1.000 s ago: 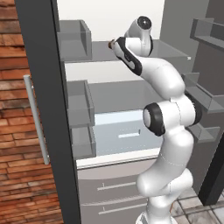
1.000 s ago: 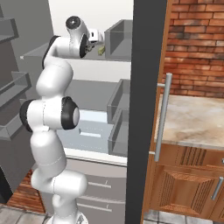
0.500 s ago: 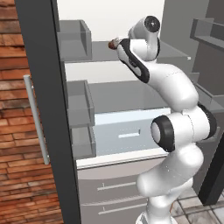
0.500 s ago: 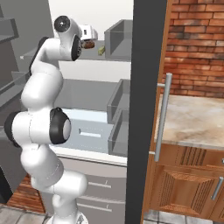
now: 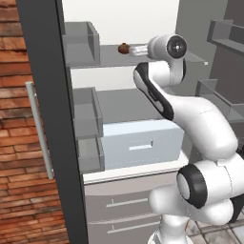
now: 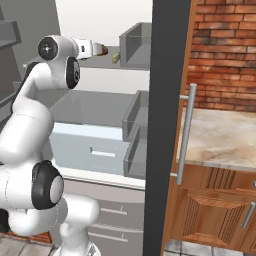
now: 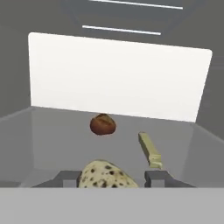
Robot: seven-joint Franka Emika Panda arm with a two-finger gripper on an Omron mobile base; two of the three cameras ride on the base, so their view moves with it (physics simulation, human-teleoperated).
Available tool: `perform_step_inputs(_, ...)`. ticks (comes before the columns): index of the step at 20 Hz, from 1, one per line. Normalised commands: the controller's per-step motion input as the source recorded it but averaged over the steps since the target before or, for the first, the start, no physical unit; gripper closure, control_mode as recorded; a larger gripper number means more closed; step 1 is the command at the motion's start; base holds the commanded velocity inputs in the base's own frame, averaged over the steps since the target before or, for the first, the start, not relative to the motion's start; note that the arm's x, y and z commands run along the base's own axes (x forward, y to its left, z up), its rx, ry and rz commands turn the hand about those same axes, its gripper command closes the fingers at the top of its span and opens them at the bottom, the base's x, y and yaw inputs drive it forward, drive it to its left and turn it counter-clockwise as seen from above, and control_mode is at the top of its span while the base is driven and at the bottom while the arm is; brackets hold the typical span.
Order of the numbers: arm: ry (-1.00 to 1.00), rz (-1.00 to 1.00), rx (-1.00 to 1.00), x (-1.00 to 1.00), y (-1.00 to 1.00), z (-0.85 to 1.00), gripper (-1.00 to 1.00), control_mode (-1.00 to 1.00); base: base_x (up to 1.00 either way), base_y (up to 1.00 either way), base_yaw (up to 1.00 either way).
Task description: Pick the egg and butter from the fridge and place them by the bowl for mixing.
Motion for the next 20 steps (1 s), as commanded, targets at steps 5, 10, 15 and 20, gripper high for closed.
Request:
perform_step_inputs(5, 0.04, -0.22, 0.18, -1.0, 0.0, 0.17, 1.0, -1.0, 0.0, 0.0, 0.0)
perform_step_inputs(10, 0.2, -0.21, 0.15, -1.0, 0.06, -0.17, 1.0, -1.0, 0.0, 0.0, 0.0)
perform_step_inputs(15, 0.39, -0.16, 0.17, -1.0, 0.07, -0.71, 1.0, -1.0, 0.0, 0.0, 0.0)
perform_step_inputs(20, 0.25, -0.03, 0.06, -0.71, 0.01, -0.54, 1.0, -1.0, 0.0, 0.0, 0.0)
